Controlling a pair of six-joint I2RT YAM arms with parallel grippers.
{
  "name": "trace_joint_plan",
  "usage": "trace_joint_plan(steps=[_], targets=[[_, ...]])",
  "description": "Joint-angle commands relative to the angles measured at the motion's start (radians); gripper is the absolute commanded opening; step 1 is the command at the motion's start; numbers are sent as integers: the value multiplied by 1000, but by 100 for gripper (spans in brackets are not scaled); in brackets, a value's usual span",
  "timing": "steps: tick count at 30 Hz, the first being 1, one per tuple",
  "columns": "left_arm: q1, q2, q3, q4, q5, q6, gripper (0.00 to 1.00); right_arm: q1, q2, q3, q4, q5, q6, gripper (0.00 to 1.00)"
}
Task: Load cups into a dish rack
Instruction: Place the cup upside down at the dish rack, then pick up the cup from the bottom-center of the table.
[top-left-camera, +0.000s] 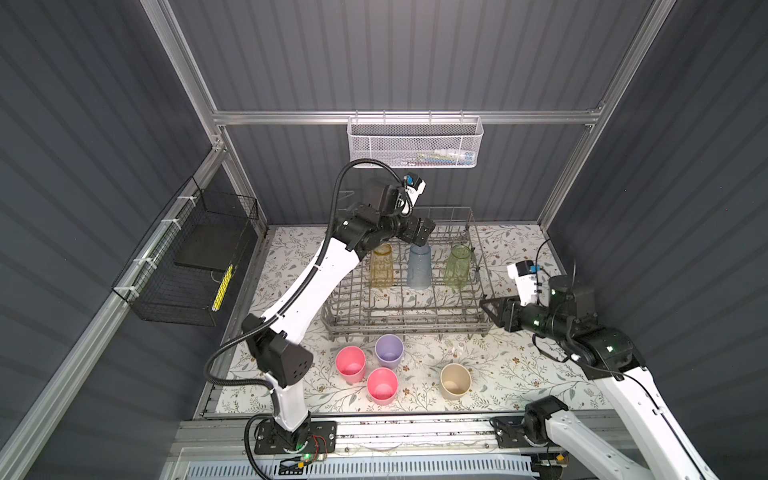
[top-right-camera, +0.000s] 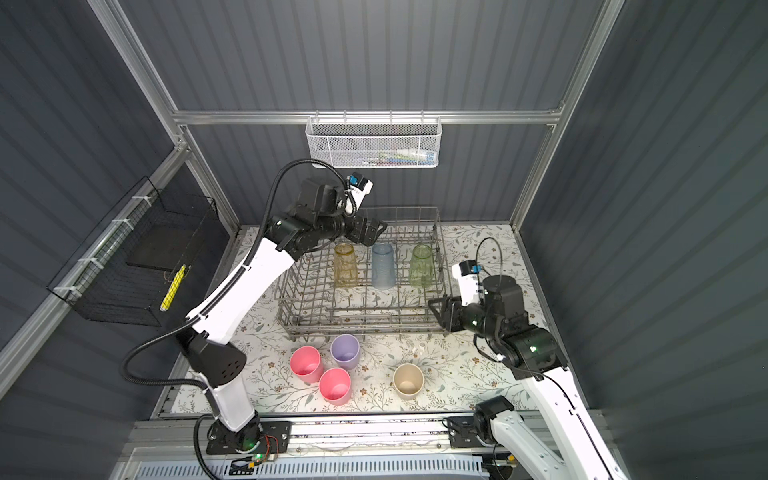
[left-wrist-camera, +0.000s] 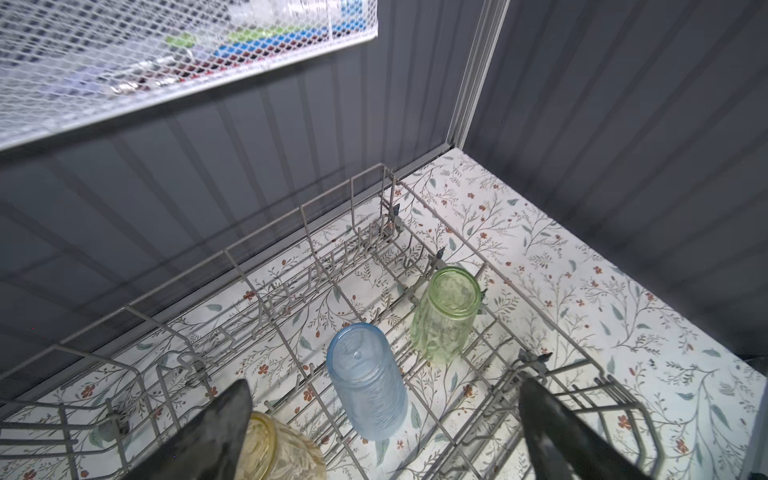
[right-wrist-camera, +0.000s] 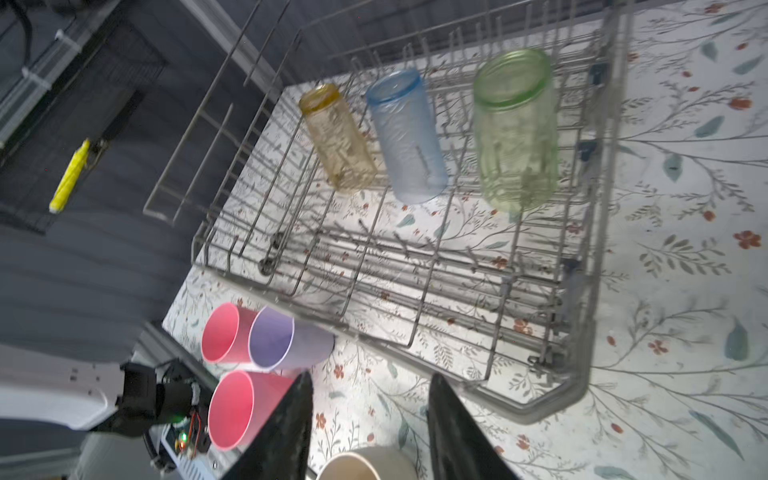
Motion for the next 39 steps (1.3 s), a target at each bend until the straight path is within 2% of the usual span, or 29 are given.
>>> trace_joint_plan(steps=[1,4,9,14,33,39], targets=[[0,-76,-115,111,26,-41,100,138,-10,-4,-130,174,-1,46],[0,-135,-195,152,17,-50,100,269,7,-47,-201,259,56,46],[0,-169,-237,155,13,-59,100,492,50,-107,-249,380,191,46],[0,-168,-246,154,22,-60,100,608,90,-146,-259,430,274,45],[0,-176,-274,151,36,-59,100,651,149,-287,-129,480,378,34],[0,-170,-270,154,38,-60,100,661,168,-293,-124,511,402,22]])
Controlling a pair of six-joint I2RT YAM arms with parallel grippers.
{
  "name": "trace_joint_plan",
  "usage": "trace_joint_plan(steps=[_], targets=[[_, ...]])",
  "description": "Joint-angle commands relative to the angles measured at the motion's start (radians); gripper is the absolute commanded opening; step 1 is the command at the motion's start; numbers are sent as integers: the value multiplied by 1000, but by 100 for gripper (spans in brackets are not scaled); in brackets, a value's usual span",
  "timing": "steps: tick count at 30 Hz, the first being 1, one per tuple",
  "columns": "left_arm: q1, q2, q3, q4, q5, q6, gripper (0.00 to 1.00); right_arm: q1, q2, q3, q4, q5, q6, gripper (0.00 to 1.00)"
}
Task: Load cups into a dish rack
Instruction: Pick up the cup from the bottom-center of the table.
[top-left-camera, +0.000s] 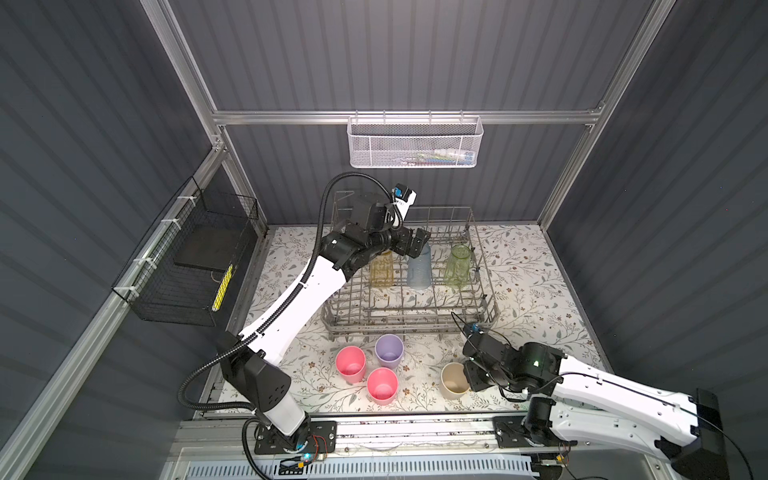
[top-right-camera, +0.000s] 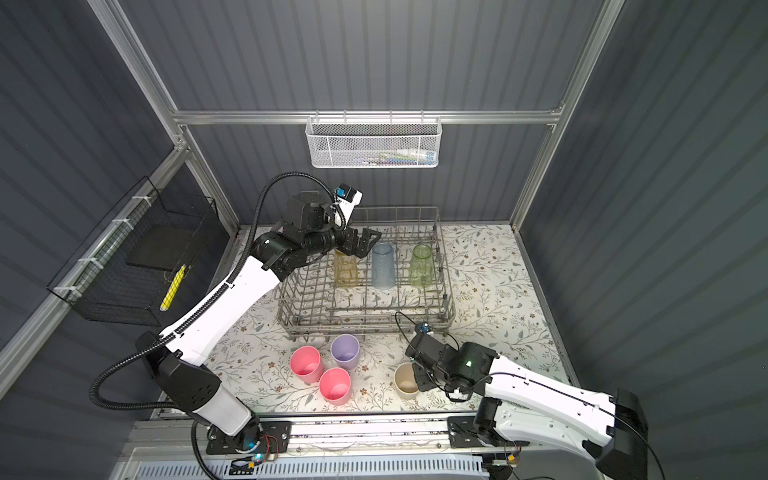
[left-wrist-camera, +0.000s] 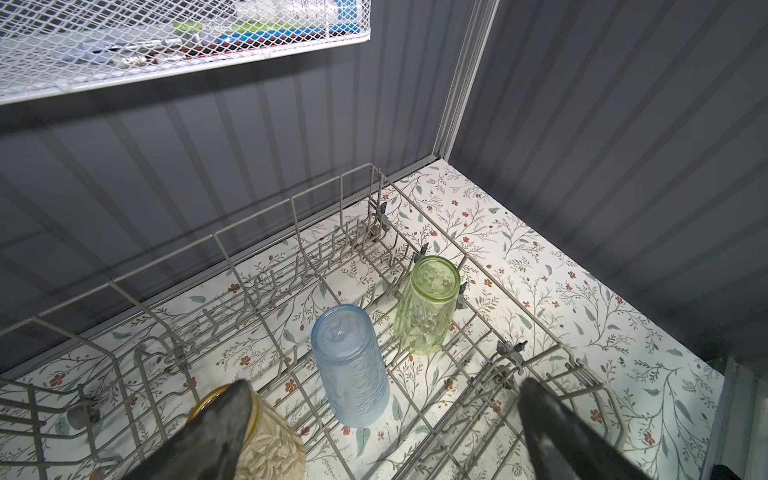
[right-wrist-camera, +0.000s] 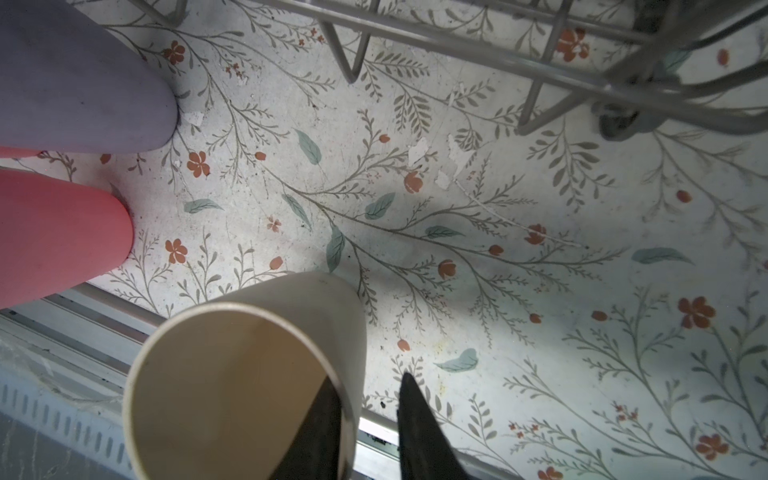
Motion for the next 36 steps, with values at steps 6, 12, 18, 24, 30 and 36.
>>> trace_joint_plan(steps=[6,12,18,24,30,36], targets=[[0,-12,-4,1,20,-16,100,8,-1,-18,14,46,25,12],[0,-19,-6,-5,21,-14,100,8,-44,14,-40,51,20,3],[1,-33,-12,1,31,-15,100,8,-173,137,-165,71,-14,0],[0,-55,-34,35,77,-22,100,7,-303,350,-203,107,-100,0],[2,-109,-136,178,209,-33,100,-18,-345,441,-30,114,-225,1],[14,-132,-206,313,405,-77,100,-255,-290,425,198,-195,-269,0]])
